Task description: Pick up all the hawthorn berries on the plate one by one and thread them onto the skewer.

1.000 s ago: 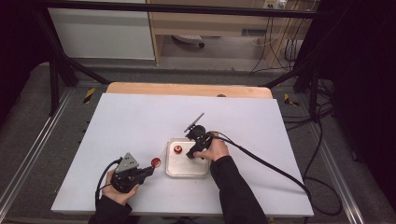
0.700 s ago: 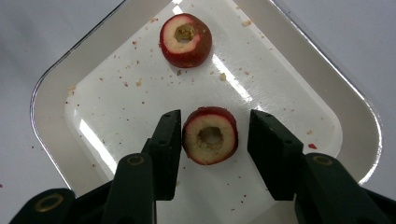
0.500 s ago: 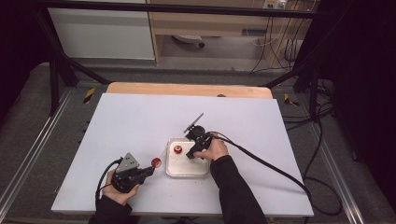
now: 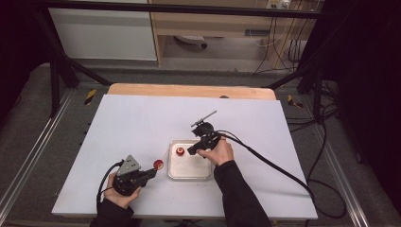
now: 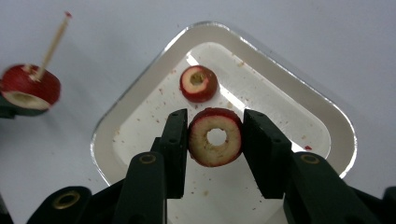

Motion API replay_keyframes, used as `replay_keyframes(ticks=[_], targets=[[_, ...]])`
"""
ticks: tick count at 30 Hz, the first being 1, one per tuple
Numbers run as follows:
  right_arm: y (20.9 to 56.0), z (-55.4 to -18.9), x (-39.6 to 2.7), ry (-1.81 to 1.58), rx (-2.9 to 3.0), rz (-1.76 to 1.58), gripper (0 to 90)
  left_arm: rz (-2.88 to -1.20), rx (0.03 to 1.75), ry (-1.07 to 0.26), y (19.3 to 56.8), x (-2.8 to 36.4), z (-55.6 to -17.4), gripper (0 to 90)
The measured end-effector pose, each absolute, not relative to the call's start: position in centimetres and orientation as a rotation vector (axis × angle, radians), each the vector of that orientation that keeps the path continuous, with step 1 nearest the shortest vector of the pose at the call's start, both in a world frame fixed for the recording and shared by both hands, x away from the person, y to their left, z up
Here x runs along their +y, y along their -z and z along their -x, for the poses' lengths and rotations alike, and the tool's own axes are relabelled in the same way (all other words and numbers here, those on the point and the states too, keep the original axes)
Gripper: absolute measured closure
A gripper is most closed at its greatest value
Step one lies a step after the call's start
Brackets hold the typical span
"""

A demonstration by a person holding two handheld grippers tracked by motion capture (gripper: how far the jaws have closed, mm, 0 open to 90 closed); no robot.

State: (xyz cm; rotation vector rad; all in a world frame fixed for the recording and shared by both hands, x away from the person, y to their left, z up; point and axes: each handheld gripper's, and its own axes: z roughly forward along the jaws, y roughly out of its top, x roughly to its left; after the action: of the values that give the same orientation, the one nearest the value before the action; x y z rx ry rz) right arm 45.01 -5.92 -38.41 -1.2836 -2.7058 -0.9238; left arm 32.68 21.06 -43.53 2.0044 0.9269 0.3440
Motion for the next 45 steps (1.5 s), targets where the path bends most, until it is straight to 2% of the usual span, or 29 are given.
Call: replay_keyframes(ticks=[7,20,45], targets=[[37.6,-44.1,-7.8,1.177,-2.553,1.353,62.1,-1.987,0.931,-0.350,43.5,20.8,-32.5,88.1],[38.8,-42.0,-10.9,1.645,-2.100,1.460,62.2,-1.943,0.951,-0.358,43.4,19.7,-31.8,88.1],[38.7,-41.3,-11.1,2.001,-1.702,1.534,62.3,-1.825,0.993,-0.327,42.8,14.8,-31.3,88.1]])
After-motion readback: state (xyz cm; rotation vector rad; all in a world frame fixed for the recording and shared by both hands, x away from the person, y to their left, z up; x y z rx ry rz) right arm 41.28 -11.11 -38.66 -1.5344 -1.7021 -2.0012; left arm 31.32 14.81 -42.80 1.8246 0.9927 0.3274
